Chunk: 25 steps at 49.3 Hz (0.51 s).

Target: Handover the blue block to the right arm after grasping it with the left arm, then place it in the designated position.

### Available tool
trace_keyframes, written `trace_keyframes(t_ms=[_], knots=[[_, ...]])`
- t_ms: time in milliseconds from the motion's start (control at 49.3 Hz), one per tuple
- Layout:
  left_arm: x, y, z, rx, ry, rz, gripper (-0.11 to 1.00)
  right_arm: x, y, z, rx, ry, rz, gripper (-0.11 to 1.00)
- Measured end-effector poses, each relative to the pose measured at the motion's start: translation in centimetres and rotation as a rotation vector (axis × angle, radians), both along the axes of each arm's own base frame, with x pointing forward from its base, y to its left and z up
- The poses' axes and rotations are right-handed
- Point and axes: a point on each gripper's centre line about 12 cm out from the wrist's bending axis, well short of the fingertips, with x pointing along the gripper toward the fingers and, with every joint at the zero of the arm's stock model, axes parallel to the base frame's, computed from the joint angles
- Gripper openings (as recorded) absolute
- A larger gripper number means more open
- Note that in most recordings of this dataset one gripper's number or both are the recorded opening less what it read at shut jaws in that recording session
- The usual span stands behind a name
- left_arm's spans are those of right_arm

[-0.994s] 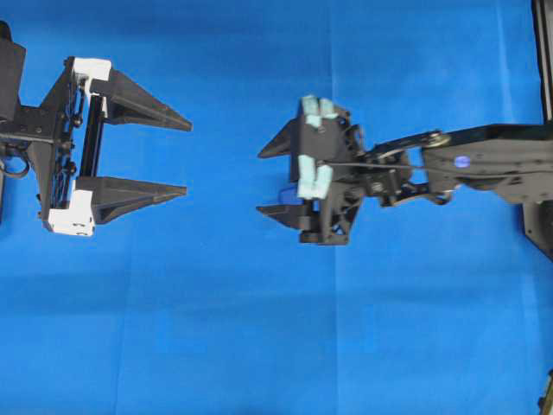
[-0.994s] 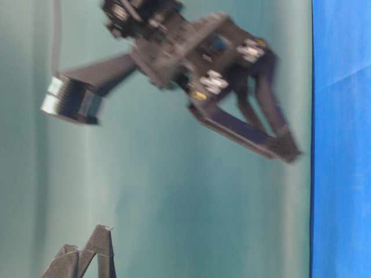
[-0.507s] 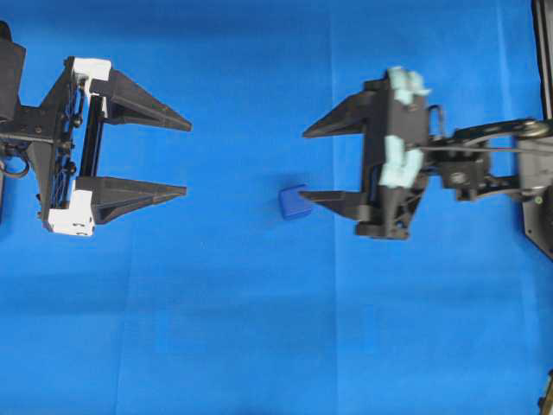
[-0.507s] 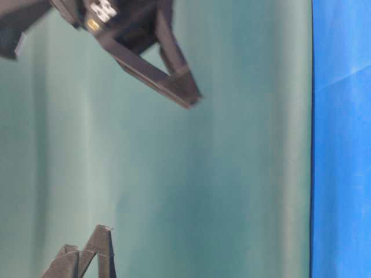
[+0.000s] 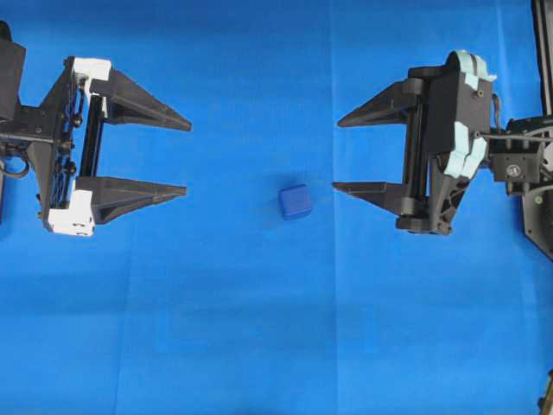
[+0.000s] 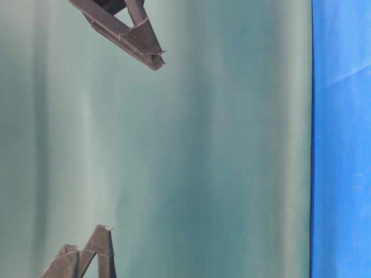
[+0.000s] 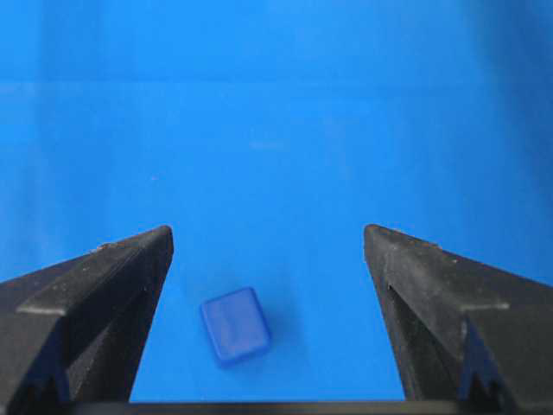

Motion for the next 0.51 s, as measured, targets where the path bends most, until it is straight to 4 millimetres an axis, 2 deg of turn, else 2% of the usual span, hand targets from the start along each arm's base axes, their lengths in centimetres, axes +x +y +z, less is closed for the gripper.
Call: trace_keyframes(t_ms=[223,507], knots=[[0.0,0.0,0.0,0.0,0.0,0.0,0.93,-0.5,0.1,0.6,0.003,-0.038,0.019,0.84],[0.0,0.0,0.0,0.0,-0.002,0.0,0.93,-1.9,0.6,2.8,-0.015,-0.177,0.09,0.84]])
